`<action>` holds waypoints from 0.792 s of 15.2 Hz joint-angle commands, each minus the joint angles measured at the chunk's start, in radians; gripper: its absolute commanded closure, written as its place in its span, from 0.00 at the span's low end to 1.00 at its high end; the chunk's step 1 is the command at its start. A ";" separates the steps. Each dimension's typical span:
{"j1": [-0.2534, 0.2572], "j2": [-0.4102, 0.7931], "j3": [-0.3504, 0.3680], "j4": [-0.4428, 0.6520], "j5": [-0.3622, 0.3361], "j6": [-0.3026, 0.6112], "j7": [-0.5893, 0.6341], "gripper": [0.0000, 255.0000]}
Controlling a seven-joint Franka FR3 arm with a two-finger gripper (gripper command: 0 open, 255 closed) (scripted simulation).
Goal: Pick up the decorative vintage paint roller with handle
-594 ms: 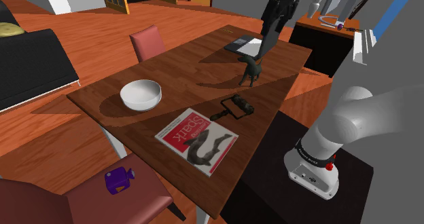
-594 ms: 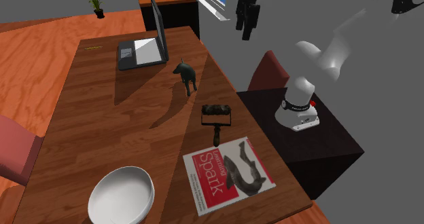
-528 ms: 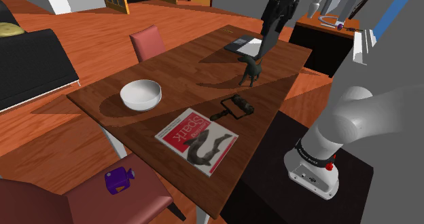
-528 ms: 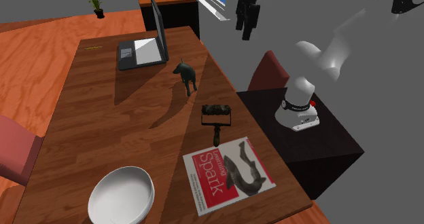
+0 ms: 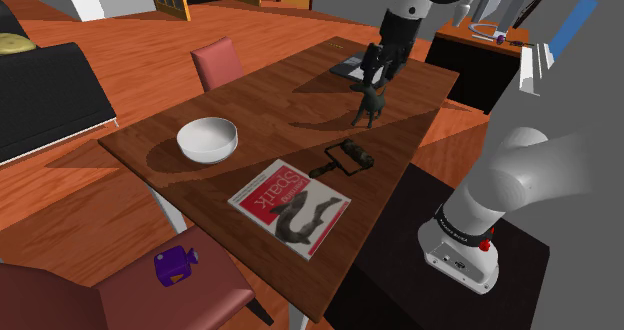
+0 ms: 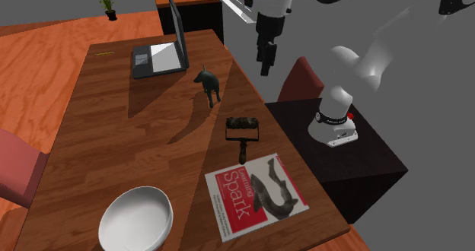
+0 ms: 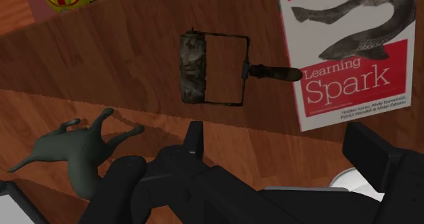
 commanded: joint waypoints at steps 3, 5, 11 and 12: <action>-0.007 0.063 0.030 -0.085 0.004 0.142 0.036 0.00; -0.011 0.103 0.046 -0.122 0.005 0.214 0.056 0.00; -0.028 0.265 0.096 -0.202 -0.001 0.442 0.124 0.00; -0.032 0.299 0.105 -0.210 -0.004 0.482 0.137 0.00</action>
